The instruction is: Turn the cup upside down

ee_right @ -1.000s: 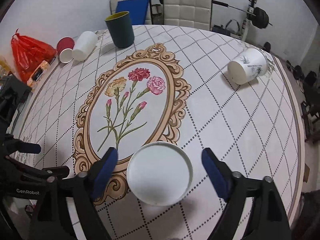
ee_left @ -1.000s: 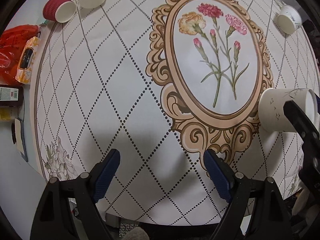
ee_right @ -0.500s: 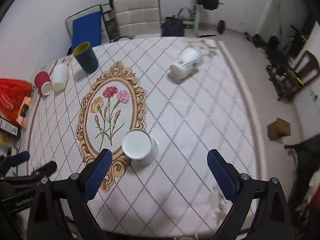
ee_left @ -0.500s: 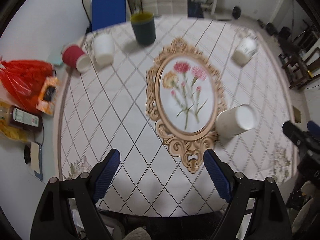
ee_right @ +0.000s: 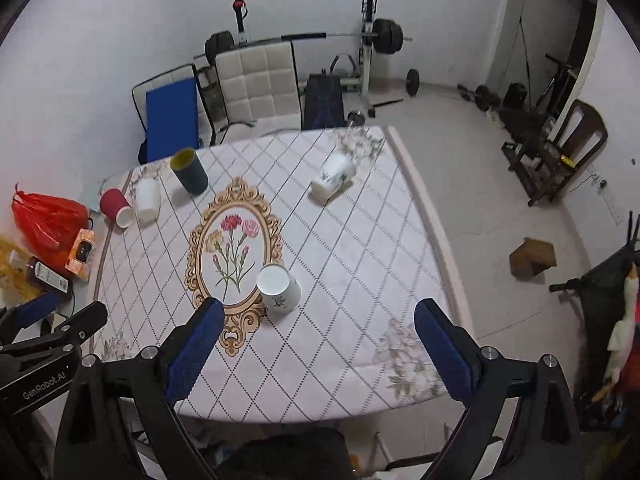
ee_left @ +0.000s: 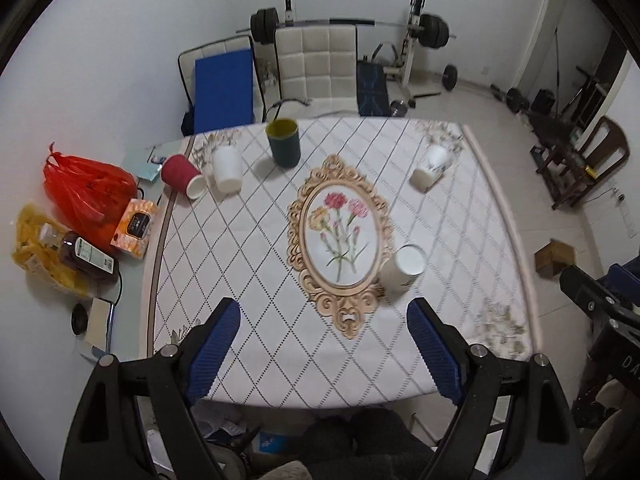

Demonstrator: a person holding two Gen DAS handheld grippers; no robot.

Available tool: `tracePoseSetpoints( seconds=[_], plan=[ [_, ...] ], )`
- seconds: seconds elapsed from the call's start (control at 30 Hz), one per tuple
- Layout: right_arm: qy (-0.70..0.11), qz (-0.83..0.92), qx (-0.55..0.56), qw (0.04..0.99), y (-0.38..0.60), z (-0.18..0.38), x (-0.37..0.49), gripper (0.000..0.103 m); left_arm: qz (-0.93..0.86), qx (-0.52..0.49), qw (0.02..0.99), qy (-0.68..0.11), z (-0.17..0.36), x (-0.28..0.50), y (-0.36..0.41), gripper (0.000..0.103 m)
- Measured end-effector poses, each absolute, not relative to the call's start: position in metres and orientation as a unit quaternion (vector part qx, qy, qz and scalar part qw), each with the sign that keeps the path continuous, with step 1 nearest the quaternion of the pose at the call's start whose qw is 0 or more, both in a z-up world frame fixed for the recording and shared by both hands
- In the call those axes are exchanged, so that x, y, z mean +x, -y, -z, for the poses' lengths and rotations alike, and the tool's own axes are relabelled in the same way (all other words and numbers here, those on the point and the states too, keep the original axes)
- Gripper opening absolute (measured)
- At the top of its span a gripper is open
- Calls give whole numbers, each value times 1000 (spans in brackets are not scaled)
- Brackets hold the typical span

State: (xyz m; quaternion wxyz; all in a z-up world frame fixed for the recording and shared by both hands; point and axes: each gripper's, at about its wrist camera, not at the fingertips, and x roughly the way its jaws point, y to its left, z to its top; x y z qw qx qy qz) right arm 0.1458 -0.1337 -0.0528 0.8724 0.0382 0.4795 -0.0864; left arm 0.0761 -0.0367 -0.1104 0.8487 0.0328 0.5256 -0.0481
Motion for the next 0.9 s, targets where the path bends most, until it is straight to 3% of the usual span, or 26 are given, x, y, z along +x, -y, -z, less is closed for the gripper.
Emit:
tracePoseSetpoints(
  seconds=[0.4,0.9],
  plan=[
    [-408,85,17,909,130,-71,74,101,44,28,867,-496,33,32,44,85],
    [-418,85,14,904,135,-87,63,101,43,32,865,-498,23,18,51,85]
  ],
)
